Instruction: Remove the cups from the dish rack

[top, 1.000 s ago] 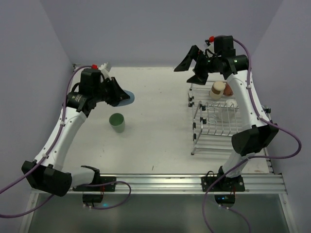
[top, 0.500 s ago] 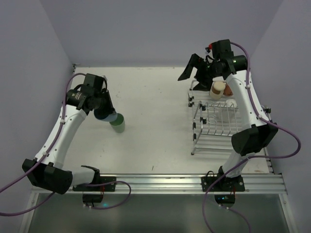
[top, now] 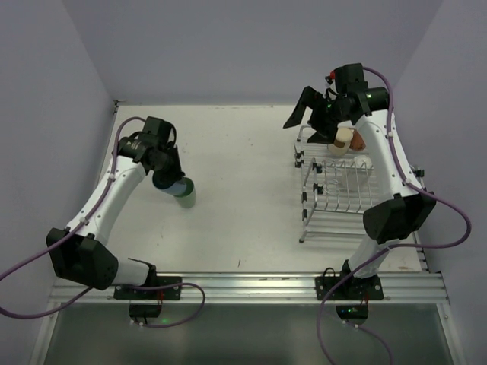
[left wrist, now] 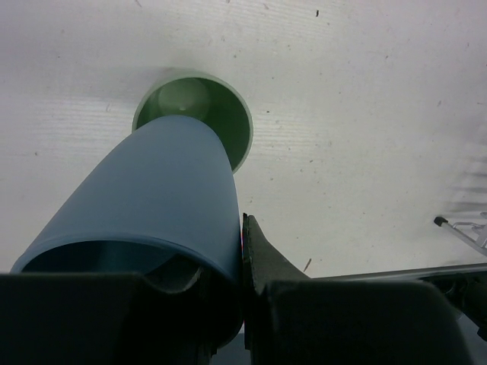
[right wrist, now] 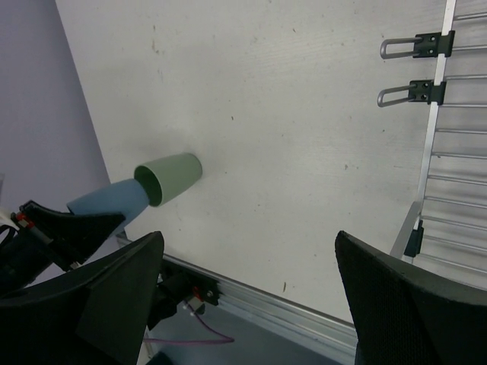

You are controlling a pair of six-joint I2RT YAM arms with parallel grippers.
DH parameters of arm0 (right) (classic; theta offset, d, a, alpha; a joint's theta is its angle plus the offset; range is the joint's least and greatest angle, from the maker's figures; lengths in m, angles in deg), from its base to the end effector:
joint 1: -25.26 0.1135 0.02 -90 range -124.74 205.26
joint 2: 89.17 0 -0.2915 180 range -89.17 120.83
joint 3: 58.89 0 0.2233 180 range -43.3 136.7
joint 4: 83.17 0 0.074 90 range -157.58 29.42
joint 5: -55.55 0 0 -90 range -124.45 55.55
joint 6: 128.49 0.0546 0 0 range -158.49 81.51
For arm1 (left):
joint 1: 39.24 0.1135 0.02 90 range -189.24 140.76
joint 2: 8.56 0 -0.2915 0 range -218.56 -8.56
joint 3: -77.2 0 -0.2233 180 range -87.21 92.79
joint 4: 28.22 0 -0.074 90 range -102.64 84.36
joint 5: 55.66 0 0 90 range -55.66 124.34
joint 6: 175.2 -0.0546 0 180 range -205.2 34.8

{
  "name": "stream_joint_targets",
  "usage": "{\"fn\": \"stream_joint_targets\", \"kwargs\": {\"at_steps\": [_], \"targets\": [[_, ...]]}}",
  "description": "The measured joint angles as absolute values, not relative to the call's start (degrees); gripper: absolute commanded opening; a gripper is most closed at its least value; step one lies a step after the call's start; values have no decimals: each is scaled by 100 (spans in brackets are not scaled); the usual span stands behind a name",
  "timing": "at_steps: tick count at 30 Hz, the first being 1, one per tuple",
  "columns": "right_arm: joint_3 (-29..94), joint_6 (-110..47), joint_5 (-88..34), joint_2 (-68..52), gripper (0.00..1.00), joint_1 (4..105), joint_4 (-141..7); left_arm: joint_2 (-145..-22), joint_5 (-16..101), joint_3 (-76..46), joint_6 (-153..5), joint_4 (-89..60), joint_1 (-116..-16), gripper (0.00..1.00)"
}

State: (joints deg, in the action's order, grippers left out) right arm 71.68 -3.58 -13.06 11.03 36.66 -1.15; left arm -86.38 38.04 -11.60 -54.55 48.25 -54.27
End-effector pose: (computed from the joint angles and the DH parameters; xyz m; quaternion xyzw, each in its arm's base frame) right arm 0.3311 0.0871 0.4154 0.1294 0.9211 0.2881 0.2278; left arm 0.2250 -0.0641 0.3355 -0.1246 0.9641 -0.1192 0.2021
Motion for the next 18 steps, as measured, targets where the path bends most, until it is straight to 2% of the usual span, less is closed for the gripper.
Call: {"fn": "stream_joint_targets", "kwargs": {"at_steps": [18], "targets": [[7248, -471, -1815, 1160, 95, 3566, 147, -9132, 3881, -1230, -5597, 4567, -5523, 0]]}}
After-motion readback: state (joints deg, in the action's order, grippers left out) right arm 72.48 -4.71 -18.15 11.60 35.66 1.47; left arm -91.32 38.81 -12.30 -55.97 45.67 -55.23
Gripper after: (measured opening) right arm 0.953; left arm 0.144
